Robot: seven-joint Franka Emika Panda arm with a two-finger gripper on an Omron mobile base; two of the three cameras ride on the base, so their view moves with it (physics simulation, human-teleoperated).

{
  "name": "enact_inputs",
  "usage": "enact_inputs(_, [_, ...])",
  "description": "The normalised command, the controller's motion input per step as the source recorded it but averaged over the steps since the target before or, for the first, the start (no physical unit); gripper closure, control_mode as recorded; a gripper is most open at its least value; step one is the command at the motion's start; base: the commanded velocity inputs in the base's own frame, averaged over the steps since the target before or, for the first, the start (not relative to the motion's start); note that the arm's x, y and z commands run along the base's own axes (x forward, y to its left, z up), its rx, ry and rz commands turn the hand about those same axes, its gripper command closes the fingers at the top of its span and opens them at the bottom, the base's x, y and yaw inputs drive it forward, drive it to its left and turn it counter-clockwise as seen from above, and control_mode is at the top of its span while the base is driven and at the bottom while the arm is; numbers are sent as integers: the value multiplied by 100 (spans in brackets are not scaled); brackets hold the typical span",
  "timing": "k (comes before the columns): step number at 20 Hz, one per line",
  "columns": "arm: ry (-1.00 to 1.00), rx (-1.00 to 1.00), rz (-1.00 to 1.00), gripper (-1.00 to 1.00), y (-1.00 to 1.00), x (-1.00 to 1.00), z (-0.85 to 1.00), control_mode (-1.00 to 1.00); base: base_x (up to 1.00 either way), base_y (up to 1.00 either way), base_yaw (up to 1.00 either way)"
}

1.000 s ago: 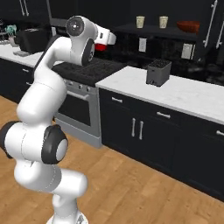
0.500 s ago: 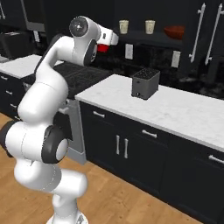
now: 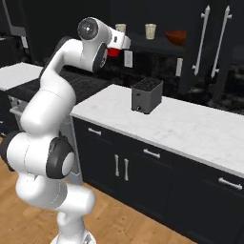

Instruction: Gather all objects into one cabinet and sort the glasses and bowls to opposite sides.

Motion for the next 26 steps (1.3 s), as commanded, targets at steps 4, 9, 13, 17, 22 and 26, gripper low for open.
enact_inputs(4, [0,0,0,100,0,0,0,100,63,60,-12])
enact_inputs(9, [0,0,0,100,0,0,0,100,44,28,-22])
enact_inputs(13, [0,0,0,100,0,0,0,100,31,0,-13])
enact_inputs(17, [0,0,0,100,0,0,0,100,47,0,0])
enact_inputs(22, [0,0,0,100,0,0,0,100,95,0,0])
enact_inputs(26, [0,0,0,100,0,0,0,100,99,0,0])
